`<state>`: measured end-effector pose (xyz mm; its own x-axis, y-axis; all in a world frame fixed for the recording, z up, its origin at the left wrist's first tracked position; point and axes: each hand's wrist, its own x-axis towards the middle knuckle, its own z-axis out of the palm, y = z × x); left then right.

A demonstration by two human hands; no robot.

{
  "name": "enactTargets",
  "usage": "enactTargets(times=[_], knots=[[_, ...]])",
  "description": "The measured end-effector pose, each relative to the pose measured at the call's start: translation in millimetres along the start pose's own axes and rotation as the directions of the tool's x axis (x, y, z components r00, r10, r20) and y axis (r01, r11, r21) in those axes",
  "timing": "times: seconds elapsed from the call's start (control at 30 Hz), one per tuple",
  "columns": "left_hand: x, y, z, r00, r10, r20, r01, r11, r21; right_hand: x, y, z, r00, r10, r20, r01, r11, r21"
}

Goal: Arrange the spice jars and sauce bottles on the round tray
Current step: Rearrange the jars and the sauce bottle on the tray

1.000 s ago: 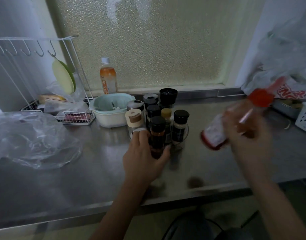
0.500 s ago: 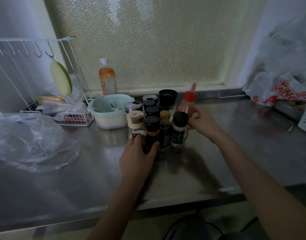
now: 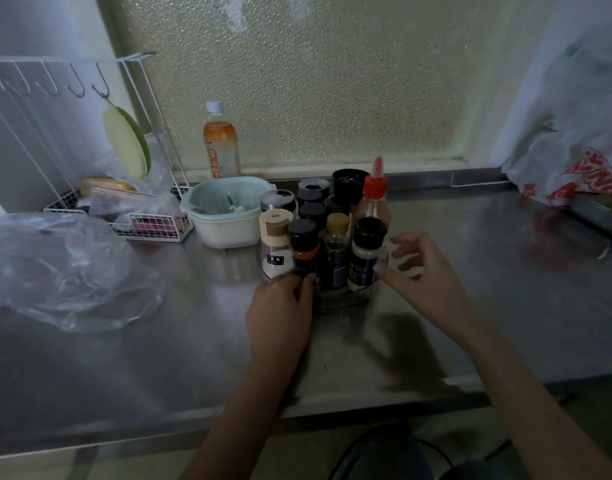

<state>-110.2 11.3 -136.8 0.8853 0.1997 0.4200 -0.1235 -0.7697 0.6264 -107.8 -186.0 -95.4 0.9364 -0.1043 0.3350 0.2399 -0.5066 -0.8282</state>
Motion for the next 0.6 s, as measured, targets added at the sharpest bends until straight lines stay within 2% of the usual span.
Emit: enactTargets(times=[0.07,0.1,0.17,0.23,0.27,0.33,0.4,0.47,0.53,0.6], knots=[[0,0,-1,1.0,-0.003,-0.003,0.003,1.0,-0.007,-4,-16,4,0.967,-0.165,-0.194,0.146,0.984,-0.106],[0,-1,-1,1.0,-0.005,-0.003,0.005,1.0,-0.017,-2,-30,5,0.936,-0.27,-0.226,0.229,0.955,-0.191],[1,0,-2,1.0,-0.008,-0.018,0.007,1.0,-0.019,7,-55,13,0.917,-0.389,-0.082,0.328,0.857,-0.398],[1,-1,-2,0.997,0.036,-0.071,-0.035,0.999,0.022,20,-69,26,0.931,-0.356,0.087,0.33,0.714,-0.617],[0,-1,-2,0.993,0.063,-0.096,-0.06,0.997,0.038,24,-71,33,0.93,-0.343,0.13,0.334,0.647,-0.686],[0,-2,-3,0.991,0.081,-0.106,-0.077,0.996,0.046,28,-73,42,0.921,-0.348,0.176,0.36,0.581,-0.73],[0,-1,-3,0.994,0.066,-0.089,-0.063,0.997,0.042,32,-72,44,0.909,-0.359,0.211,0.398,0.598,-0.696],[1,-1,-4,0.995,0.057,-0.083,-0.055,0.998,0.033,34,-73,41,0.902,-0.372,0.22,0.428,0.697,-0.576],[1,0,-5,0.995,0.056,-0.086,-0.055,0.998,0.02,30,-78,31,0.897,-0.417,0.146,0.442,0.845,-0.3],[-1,3,-8,0.99,0.079,-0.115,-0.079,0.997,0.009,22,-87,14,0.902,-0.43,-0.034,0.428,0.902,-0.048]])
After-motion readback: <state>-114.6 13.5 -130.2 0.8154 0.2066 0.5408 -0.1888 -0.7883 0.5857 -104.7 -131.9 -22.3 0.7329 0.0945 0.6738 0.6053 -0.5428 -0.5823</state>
